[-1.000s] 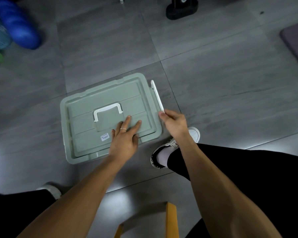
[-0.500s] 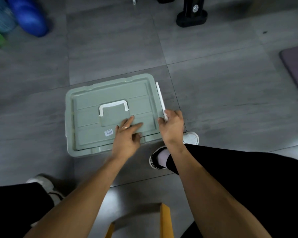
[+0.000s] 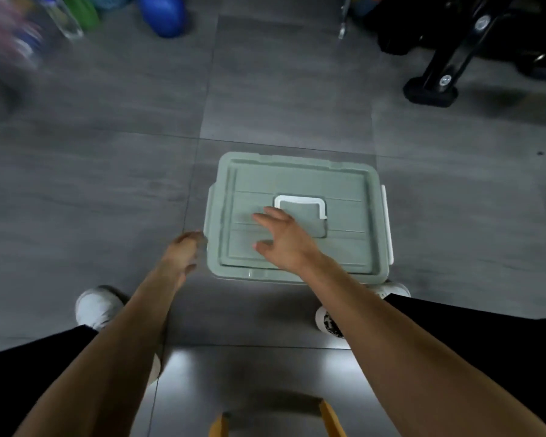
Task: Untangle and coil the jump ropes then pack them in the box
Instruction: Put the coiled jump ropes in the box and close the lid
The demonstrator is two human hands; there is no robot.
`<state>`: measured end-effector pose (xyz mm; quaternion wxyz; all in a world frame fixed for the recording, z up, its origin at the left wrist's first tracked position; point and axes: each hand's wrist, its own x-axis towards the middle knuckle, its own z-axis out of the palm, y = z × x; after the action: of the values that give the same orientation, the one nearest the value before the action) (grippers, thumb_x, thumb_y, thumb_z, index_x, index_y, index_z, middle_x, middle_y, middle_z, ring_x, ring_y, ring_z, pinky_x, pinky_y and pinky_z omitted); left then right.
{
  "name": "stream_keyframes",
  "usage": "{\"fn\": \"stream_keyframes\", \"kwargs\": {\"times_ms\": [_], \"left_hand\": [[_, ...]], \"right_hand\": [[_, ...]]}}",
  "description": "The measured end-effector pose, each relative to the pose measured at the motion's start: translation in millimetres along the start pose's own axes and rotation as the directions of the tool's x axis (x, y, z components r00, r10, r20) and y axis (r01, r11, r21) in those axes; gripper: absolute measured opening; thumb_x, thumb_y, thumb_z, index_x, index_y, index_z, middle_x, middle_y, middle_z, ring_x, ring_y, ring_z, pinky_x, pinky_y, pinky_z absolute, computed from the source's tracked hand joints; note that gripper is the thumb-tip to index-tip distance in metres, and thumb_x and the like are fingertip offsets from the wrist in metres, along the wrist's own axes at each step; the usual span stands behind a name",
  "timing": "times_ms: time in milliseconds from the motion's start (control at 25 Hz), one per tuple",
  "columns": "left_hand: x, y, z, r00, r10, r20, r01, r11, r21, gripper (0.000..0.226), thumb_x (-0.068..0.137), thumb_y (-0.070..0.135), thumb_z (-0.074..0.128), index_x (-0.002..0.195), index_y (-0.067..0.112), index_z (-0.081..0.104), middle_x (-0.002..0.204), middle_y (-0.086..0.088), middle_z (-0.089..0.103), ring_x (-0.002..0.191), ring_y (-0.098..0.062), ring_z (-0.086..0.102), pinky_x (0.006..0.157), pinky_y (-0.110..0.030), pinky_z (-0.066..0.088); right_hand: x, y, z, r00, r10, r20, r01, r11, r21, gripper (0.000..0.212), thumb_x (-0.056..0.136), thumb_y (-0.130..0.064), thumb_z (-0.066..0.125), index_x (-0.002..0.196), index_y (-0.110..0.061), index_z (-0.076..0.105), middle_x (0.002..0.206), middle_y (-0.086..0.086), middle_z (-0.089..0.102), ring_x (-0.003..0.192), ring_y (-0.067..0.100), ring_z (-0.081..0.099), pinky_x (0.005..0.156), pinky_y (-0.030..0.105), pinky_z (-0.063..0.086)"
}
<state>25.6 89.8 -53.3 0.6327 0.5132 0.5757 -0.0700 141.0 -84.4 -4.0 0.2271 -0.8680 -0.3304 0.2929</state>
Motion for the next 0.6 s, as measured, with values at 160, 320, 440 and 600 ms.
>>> {"fn": "stream_keyframes", "kwargs": {"times_ms": [160,320,440,600], "left_hand": [[13.7,-21.6,-21.7,0.968,-0.066,0.241,0.168,0.887,-0.431,0.024,0.098,0.018,0.044,0.077,0.014,0.055,0.05,0.002,0.06,0.042,-0.012,0.057,0.067,-0.031,0.053],[3.3,-17.5,-19.2,0.992,0.105,0.075,-0.064,0.904,-0.424,0.011,0.088,0.022,0.064,0.09,0.013,0.071,0.076,-0.001,0.071,0.076,-0.018,0.067,0.076,-0.033,0.056],[-9.4,-15.2,-8.6,0.936,0.352,-0.011,-0.352,0.936,-0.003,0.029,0.071,0.034,0.082,0.08,0.015,0.063,0.066,0.006,0.063,0.06,-0.009,0.06,0.056,-0.019,0.051],[-12.6,-16.2,2.9,0.834,0.539,-0.114,-0.502,0.829,0.244,0.031,0.072,0.029,0.081,0.078,0.014,0.055,0.074,-0.002,0.064,0.062,-0.015,0.062,0.053,-0.026,0.05]], "right_hand": [[11.4,-27.7,28.4,0.997,0.072,0.033,-0.066,0.982,-0.176,0.074,0.079,-0.047,0.069,0.143,-0.032,0.036,0.157,-0.007,0.014,0.143,0.019,0.008,0.115,0.04,0.025],[8.8,-24.6,34.8,0.995,0.096,-0.002,-0.096,0.983,-0.157,0.079,0.074,-0.05,0.073,0.143,-0.036,0.037,0.158,-0.012,0.012,0.144,0.015,0.005,0.116,0.037,0.024],[9.4,-23.1,33.8,0.996,0.077,0.032,-0.07,0.98,-0.186,0.082,0.074,-0.048,0.074,0.144,-0.036,0.034,0.159,-0.012,0.009,0.144,0.016,0.004,0.116,0.036,0.023],[14.0,-14.0,29.8,0.997,0.046,0.065,-0.034,0.984,-0.175,0.075,0.079,-0.036,0.073,0.144,-0.036,0.035,0.158,-0.013,0.011,0.144,0.015,0.007,0.116,0.031,0.02]]}}
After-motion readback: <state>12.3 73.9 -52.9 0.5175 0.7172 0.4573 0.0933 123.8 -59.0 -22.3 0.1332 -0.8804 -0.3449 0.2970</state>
